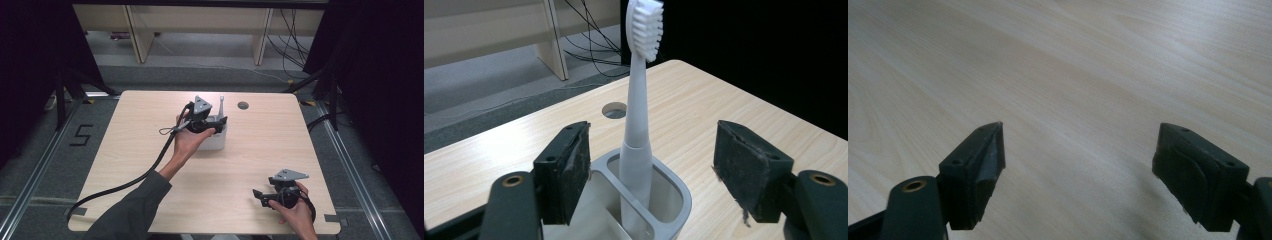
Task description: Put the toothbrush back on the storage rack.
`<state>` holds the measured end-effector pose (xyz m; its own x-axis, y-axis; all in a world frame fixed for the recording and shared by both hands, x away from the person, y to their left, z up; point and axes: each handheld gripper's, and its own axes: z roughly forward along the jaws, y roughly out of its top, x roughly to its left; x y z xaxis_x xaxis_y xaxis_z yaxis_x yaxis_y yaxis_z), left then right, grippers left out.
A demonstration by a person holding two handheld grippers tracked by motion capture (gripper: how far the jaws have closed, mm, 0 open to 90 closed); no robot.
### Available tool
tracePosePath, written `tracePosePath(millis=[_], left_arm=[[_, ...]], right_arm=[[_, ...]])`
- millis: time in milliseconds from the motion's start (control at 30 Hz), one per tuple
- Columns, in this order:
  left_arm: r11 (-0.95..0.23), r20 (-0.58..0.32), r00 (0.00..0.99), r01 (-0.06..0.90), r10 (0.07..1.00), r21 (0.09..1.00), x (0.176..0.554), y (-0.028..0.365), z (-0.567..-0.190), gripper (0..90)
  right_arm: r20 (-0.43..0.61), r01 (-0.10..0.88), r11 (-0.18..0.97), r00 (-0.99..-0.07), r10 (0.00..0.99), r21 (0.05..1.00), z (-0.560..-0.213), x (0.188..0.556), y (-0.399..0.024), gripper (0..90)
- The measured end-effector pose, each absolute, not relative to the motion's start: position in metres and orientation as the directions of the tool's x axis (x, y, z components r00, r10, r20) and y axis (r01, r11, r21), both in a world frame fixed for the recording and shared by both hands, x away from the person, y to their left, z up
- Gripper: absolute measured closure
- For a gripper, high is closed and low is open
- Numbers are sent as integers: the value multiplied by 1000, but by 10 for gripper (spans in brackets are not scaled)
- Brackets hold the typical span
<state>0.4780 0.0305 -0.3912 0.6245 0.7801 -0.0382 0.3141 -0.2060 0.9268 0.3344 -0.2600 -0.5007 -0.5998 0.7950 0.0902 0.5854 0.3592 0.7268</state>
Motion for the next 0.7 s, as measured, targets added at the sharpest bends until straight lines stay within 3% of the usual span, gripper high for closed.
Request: tracePosePath(millis=[700], left_arm=[[-226, -23, 642, 303, 766, 926, 462, 35, -378, 289]], right_arm=[[111, 603, 342, -587, 802, 720, -501, 333, -259, 212]])
